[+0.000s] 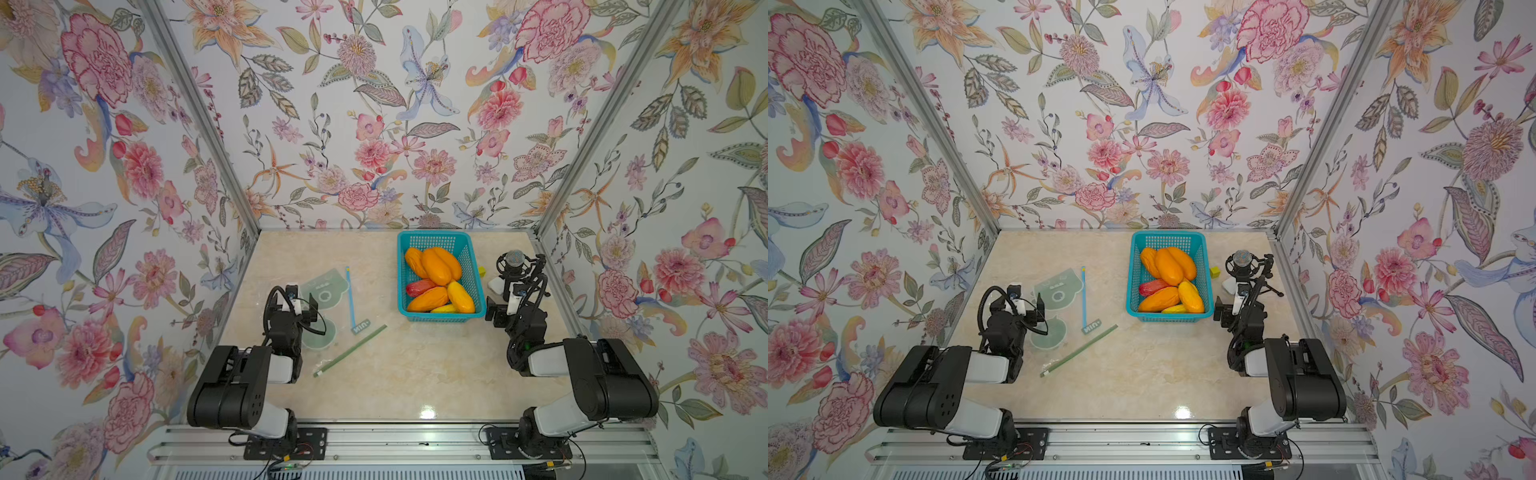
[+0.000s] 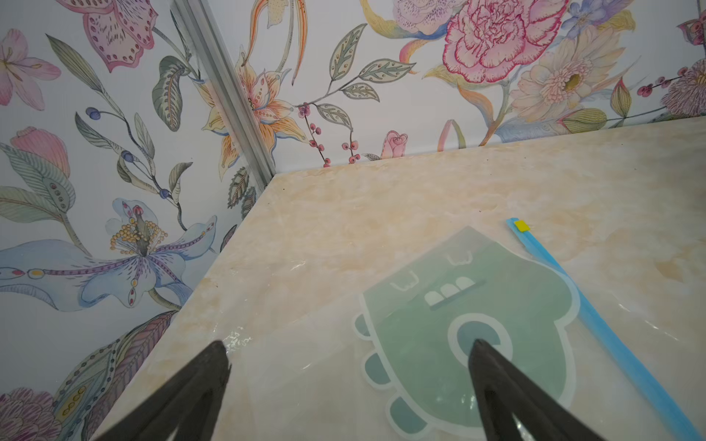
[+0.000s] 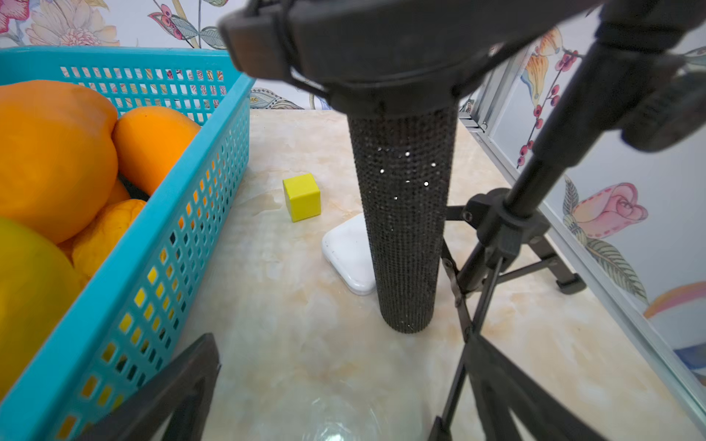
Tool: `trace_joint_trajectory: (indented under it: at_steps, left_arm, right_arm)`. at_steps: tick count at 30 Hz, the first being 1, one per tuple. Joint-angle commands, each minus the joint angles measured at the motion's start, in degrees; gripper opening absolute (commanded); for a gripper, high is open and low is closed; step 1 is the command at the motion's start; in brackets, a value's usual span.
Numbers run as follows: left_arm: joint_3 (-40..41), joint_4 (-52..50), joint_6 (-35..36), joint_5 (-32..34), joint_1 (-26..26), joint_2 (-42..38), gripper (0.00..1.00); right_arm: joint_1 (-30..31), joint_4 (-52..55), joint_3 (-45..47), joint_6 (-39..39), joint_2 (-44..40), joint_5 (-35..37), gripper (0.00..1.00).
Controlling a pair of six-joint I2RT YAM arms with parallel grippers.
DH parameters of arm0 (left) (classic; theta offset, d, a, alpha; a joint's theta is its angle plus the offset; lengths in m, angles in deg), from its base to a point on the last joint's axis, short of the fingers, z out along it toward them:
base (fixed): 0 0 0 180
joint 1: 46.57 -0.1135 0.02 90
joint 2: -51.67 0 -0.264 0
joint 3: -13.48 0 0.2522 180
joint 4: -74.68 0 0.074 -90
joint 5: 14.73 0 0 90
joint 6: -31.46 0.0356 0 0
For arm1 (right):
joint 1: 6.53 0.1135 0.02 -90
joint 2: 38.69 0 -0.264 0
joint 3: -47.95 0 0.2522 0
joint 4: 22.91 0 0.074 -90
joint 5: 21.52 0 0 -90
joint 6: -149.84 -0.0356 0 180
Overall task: Place the mango in a zip-top bag and seal the zipper
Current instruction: Pick up the zipper food storage bag.
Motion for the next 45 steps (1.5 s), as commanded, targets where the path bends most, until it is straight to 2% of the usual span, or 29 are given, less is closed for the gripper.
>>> trace_joint_trajectory:
  at_steps: [1,17,19,20,22,27,29,31,33,35,36,38,39,41,43,45]
  left_arm:
    - [-1.24,2.37,0.93,1.14,-0.56,0.53,0.99]
    - [-1.3,2.11,0.49,0.34,-1.07,0.51,0.99]
    - [-2.04,0.52,0.1,1.51,-1.03,-0.37,0.99]
    - [-3.67,-2.9,-0.18,2.01,-1.07,-1.42,0.99]
    - [-11.03,-17.78,-0.18,1.78,-1.09,-3.59,0.99]
    - [-17.48,-28.97,-2.03,1.08,-1.08,-8.77,0.99]
    - [-21.71,-36.45,-4.45,0.81,-1.29,-10.29,0.99]
    - [-24.89,-42.8,-11.31,-2.11,-2.55,-12.15,0.99]
    - [-26.34,-47.29,-21.25,-4.4,-5.0,-13.9,0.99]
    - [-27.03,-49.14,-26.48,-11.97,-7.88,-14.34,0.99]
    - [-27.8,-50.42,-27.43,-14.45,-8.35,-14.22,0.99]
    - [-30.97,-56.31,-26.67,-17.63,-7.79,-13.7,0.93]
    - [-32.71,-60.03,-25.78,-18.74,-7.03,-13.48,0.88]
    - [-35.03,-66.64,-23.92,-18.67,-4.66,-13.87,0.84]
    - [-36.53,-72.91,-22.79,-16.95,-1.95,-14.96,0.82]
    - [-37.16,-78.91,-22.46,-18.09,0.33,-15.96,0.8]
  right_arm:
    - [-0.05,-2.87,-1.05,1.05,0.63,-0.29,1.0]
    - [-0.75,-2.72,-1.13,0.61,0.55,-1.75,1.0]
    - [-0.67,1.68,-2.61,0.63,-1.85,-1.21,1.0]
    - [-0.66,6.31,-4.08,0.42,-3.53,-1.01,1.0]
    - [-0.75,16.58,-7.55,-0.68,-7.89,-0.62,1.0]
    - [-0.52,26.95,-9.81,-3.82,-17.47,0.2,1.0]
    - [-0.49,32.53,-11.74,-4.88,-21.51,0.41,1.0]
    - [-0.64,37.46,-13.38,-7.15,-26.73,-1.84,1.0]
    - [-1.24,42.48,-14.61,-14.4,-31.77,-4.55,1.0]
    - [-2.24,46.46,-14.82,-26.2,-36.48,-4.29,1.0]
    - [-2.98,46.75,-14.67,-28.93,-38.1,-6.61,1.0]
    - [-3.43,50.38,-16.95,-29.67,-38.93,-12.28,1.0]
    - [-3.03,53.54,-19.01,-29.49,-38.56,-14.93,0.95]
    - [-0.69,58.68,-22.2,-28.04,-38.22,-18.3,0.88]
    - [3.9,64.63,-25.05,-26.29,-38.6,-15.77,0.86]
    - [8.96,68.71,-26.66,-25.64,-39.31,-13.51,0.83]
